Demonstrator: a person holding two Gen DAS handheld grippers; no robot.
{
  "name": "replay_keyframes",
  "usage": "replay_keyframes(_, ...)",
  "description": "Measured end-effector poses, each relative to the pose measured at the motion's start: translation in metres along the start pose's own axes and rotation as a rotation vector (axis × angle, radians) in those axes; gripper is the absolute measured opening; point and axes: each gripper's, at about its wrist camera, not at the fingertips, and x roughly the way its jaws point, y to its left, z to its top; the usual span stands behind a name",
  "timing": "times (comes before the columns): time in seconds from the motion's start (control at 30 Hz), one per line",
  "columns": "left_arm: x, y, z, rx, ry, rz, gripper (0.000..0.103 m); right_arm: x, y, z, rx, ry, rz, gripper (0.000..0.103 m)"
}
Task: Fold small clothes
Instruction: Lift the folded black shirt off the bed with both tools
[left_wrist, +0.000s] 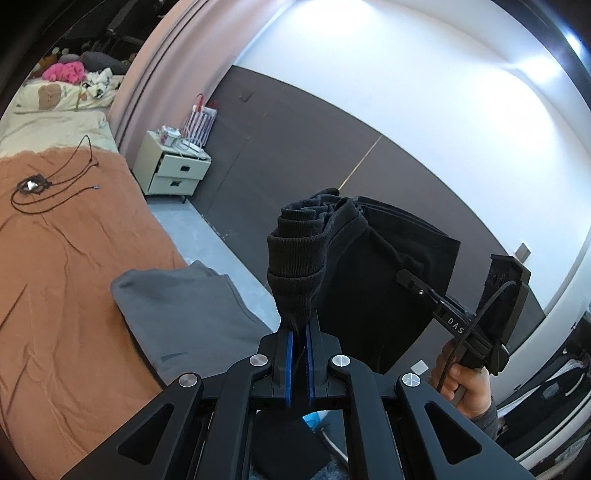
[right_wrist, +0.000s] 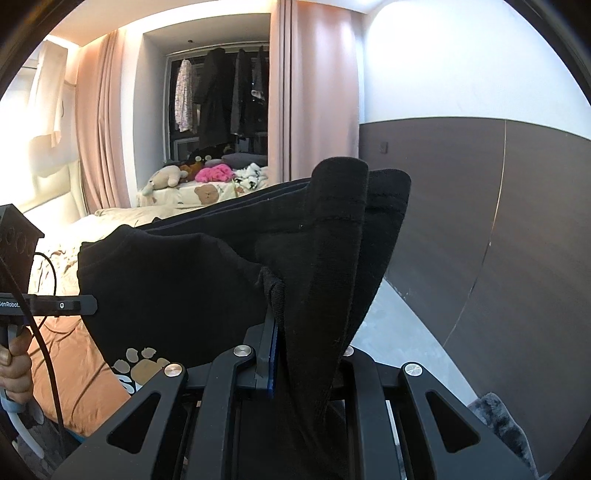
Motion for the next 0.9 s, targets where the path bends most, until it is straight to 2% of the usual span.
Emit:
replay_keyframes(0.4, 0.044, 0.054, 0.025, -0.054, 0.024, 0.049, 0.005, 0.084, 0.063, 0.025, 0.061, 0.063, 0.0, 0.01)
replay_keyframes(0.63, 0.083, 0.11, 0.032, -0.112, 0.073, 0.077, 0.005, 0.156, 0.095, 0.037, 0.072, 0.136, -0.01, 0.01)
replay_keyframes(0.9, 0.12, 0.181, 0.029, -0.184, 0.126, 0.086, 0.005, 0.233, 0.099, 0.051, 0.087, 0.22, -0.015, 0.01)
